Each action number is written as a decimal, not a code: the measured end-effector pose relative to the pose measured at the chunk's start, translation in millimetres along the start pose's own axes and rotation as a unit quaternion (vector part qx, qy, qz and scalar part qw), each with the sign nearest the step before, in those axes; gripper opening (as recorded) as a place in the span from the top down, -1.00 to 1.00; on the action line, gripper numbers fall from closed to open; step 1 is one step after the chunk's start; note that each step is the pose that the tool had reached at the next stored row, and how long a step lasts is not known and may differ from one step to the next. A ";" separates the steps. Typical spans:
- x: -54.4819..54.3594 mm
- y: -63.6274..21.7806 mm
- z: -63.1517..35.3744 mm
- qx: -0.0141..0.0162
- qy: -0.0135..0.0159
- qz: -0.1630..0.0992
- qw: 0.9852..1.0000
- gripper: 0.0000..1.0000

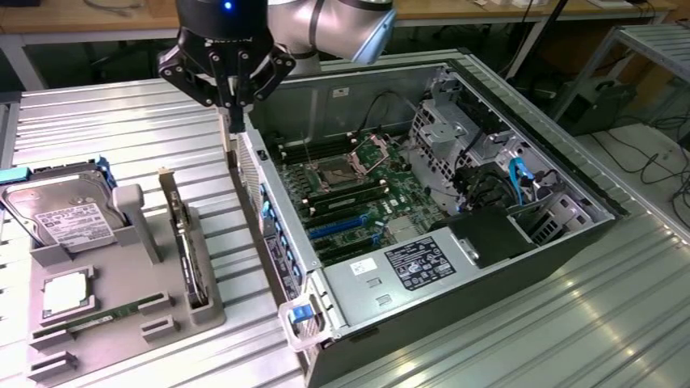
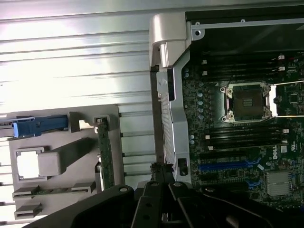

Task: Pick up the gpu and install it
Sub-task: 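Reach for the gpu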

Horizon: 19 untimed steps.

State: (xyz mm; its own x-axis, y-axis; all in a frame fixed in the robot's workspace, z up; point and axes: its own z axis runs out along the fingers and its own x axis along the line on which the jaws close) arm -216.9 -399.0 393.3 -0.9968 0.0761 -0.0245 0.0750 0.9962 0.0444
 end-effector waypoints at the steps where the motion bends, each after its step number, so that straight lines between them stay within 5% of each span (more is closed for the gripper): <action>1: 1.4 -0.1 -0.1 0.000 0.000 0.000 1.000 0.79; 19: 29.4 -2.2 -0.9 0.000 0.000 0.000 1.000 0.79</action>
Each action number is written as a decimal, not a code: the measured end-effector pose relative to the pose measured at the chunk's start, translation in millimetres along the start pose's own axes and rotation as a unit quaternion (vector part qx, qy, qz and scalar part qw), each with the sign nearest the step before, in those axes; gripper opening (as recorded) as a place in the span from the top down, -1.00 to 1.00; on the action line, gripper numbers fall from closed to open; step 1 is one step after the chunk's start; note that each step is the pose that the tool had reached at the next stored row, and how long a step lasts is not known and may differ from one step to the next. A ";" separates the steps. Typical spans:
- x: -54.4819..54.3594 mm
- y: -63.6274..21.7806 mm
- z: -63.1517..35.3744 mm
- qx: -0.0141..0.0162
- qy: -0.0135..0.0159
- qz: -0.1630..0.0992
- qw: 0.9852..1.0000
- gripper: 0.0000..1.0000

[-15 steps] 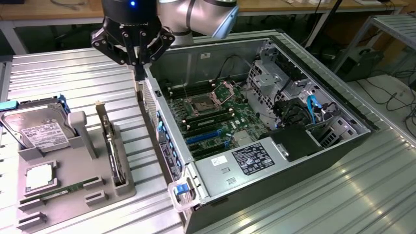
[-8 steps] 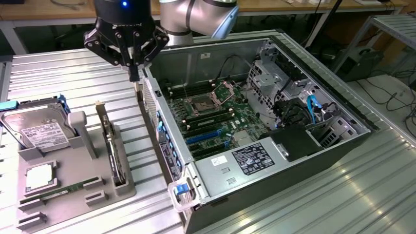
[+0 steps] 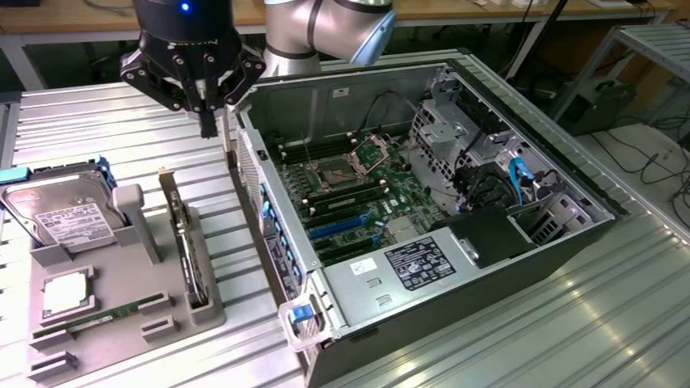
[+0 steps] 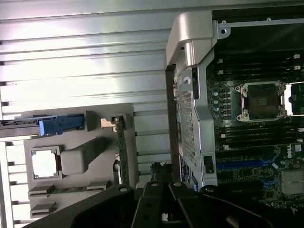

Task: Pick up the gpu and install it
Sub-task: 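Reach for the gpu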

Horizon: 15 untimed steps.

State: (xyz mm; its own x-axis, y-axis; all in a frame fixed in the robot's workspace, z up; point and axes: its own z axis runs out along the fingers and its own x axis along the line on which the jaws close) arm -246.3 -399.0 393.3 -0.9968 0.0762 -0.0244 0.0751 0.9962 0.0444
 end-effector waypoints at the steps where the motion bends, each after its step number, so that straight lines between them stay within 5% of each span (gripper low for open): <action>1: 1.6 -0.1 0.0 0.000 0.000 0.000 1.000 0.79; 15: 23.6 -1.8 -0.7 0.000 0.000 0.000 1.000 0.79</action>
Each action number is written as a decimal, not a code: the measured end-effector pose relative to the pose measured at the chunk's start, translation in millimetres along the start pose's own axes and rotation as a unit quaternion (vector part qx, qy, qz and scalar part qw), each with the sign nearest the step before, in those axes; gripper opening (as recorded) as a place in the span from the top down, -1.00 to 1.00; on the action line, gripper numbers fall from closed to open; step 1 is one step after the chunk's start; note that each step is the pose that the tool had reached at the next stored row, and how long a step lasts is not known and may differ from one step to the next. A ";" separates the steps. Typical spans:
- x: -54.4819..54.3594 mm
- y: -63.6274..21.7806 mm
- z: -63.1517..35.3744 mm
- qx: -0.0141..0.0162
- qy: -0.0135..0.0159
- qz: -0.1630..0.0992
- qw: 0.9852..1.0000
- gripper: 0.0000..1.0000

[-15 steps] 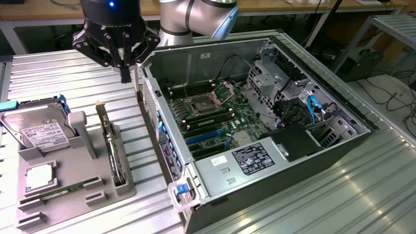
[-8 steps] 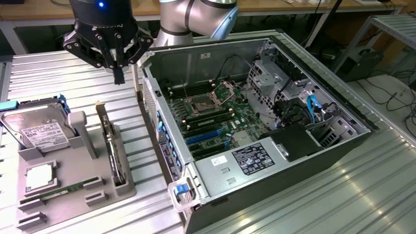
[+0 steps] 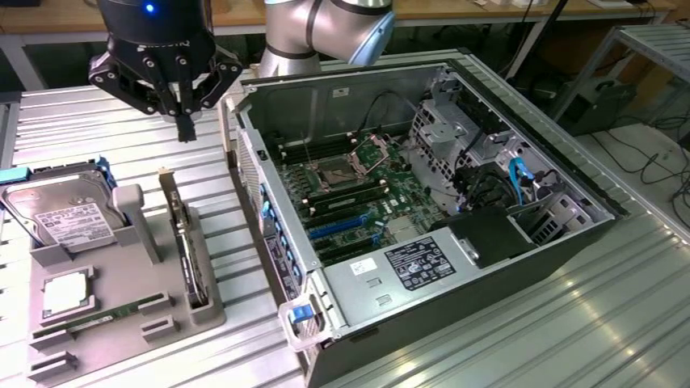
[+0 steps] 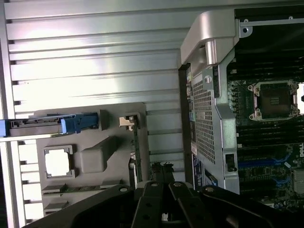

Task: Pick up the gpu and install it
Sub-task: 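Reach for the gpu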

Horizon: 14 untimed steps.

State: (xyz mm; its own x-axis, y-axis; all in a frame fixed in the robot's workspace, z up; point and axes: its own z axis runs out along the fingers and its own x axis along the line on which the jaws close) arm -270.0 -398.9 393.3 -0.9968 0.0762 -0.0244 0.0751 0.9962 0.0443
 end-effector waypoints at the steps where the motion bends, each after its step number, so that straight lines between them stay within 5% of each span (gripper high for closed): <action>1: 1.3 -0.1 0.0 0.000 0.000 0.000 1.000 0.79; 14: 23.8 -1.8 -0.6 0.000 0.000 0.000 1.000 0.79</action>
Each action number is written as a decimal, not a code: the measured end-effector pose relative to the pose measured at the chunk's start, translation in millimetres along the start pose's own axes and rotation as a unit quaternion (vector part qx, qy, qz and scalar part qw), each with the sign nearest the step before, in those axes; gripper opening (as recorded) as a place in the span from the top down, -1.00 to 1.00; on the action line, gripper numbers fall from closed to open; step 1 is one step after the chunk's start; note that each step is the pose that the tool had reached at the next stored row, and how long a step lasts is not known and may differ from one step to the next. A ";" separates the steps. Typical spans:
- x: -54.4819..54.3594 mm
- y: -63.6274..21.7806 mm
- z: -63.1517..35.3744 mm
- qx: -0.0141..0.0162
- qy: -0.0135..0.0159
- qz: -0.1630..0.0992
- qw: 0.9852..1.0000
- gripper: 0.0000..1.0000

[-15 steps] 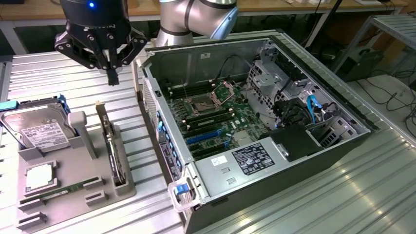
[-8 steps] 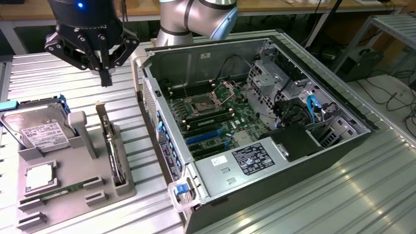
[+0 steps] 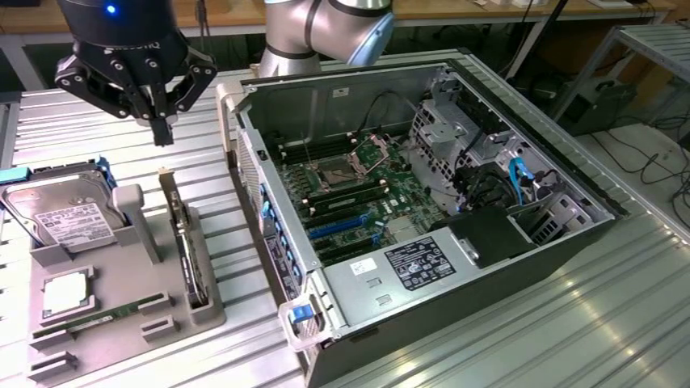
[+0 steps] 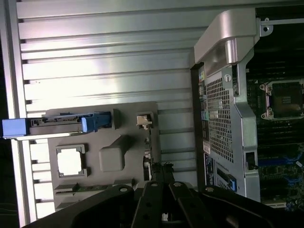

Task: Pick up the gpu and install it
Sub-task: 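Reach for the gpu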

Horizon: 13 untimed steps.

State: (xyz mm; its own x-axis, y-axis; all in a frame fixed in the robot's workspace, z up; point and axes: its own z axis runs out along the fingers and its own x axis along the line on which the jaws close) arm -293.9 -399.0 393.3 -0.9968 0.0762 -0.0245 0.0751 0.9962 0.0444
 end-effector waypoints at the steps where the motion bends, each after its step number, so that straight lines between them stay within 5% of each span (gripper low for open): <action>1: 1.9 -0.2 0.0 0.000 0.000 0.000 1.000 0.79; 5: 11.4 -2.6 -0.4 0.000 0.000 0.000 1.000 0.79; 13: 11.8 -20.2 -0.4 0.000 0.000 0.000 1.000 0.79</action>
State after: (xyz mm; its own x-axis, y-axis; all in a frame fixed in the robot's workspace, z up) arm -307.2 -418.3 392.5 -0.9968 0.0757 -0.0244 0.0745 0.9962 0.0444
